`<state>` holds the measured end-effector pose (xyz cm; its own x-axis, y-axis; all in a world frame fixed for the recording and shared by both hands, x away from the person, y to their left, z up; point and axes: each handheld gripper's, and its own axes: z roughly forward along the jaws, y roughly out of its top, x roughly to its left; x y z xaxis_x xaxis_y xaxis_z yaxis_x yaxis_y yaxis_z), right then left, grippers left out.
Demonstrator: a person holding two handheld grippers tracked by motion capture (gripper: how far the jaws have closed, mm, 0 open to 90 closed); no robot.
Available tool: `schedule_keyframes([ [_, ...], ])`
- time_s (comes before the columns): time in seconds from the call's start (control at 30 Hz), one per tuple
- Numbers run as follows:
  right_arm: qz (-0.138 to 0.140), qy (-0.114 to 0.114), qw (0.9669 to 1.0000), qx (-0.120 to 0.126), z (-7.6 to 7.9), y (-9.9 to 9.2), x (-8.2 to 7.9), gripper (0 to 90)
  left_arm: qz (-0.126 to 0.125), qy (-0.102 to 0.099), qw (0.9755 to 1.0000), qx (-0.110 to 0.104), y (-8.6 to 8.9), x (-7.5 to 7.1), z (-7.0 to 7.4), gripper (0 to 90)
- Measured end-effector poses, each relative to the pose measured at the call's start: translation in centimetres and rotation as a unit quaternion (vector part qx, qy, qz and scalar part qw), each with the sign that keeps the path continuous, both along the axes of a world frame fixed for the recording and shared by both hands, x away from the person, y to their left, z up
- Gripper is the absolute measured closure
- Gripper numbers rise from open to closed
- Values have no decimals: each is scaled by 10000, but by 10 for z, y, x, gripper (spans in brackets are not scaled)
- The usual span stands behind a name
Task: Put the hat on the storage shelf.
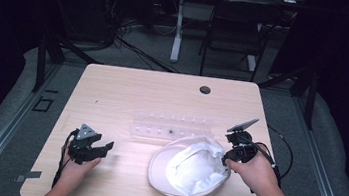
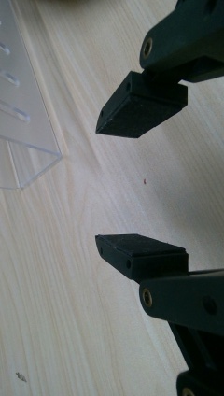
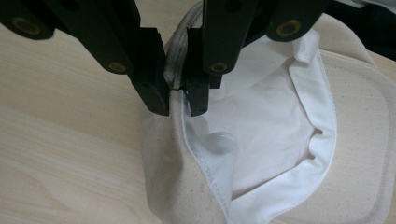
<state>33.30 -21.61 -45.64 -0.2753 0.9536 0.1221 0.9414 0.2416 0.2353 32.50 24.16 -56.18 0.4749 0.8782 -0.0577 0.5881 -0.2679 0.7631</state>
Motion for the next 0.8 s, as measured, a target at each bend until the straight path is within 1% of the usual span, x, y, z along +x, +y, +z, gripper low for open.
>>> schedule_keyframes([
  [0.03,0,0,10000,0,0,0,0,803,0,0,10000,0,0,0,0,403],
  [0.07,10,68,10000,-13,1,0,1,804,4,-4,10000,-10,0,0,0,403],
  [0.1,-90,92,9999,51,1,0,2,807,7,1,10000,-15,0,0,0,403],
  [0.13,-119,98,9999,39,2,0,3,808,8,1,10000,-15,0,0,0,403],
  [0.17,-220,77,9997,110,2,1,4,810,8,2,10000,-16,0,0,0,403],
  [0.2,-178,189,9996,113,4,0,5,811,14,10,10000,-28,0,0,0,403],
  [0.23,-186,216,9995,161,4,0,7,812,16,9,10000,-30,0,0,-1,403],
  [0.27,-246,277,9991,189,6,0,8,813,19,8,10000,-30,0,0,-1,403],
  [0.3,-246,277,9991,189,6,0,8,813,19,8,10000,-30,0,0,-1,403],
  [0.33,-316,356,9986,221,8,-1,11,814,15,9,10000,-29,0,0,-1,403],
  [0.4,-458,422,9976,308,9,-1,12,815,20,16,10000,-43,0,0,-1,403],
  [0.43,-459,523,9970,333,10,-2,13,815,21,16,10000,-44,0,0,-1,403],
  [0.47,-499,542,9966,379,10,-2,14,816,12,13,10000,-36,0,0,0,403],
  [0.5,-489,602,9963,358,11,-3,15,816,20,17,10000,-44,0,0,-1,403],
  [0.53,-552,531,9962,414,10,-2,15,816,19,17,10000,-45,0,0,-1,403],
  [0.57,-543,536,9963,402,10,-1,15,816,17,17,10000,-41,0,0,-1,403],
  [0.6,-630,478,9960,414,9,1,14,816,14,15,10000,-29,0,0,-1,403],
  [0.63,-630,478,9960,414,9,1,14,816,14,15,10000,-29,0,0,-1,403],
  [0.67,-600,605,9957,372,11,1,14,816,3,8,10000,-12,0,0,-1,403],
  [0.7,-624,629,9953,392,11,1,14,816,1,6,10000,-11,0,0,-1,403],
  [0.73,-621,707,9946,441,13,1,15,816,3,7,10000,-14,0,0,-1,403],
  [0.77,-679,671,9945,422,14,1,14,816,2,6,10000,-13,0,0,-1,403],
  [0.8,-684,671,9944,457,14,1,15,817,2,6,10000,-12,0,0,-1,403],
])
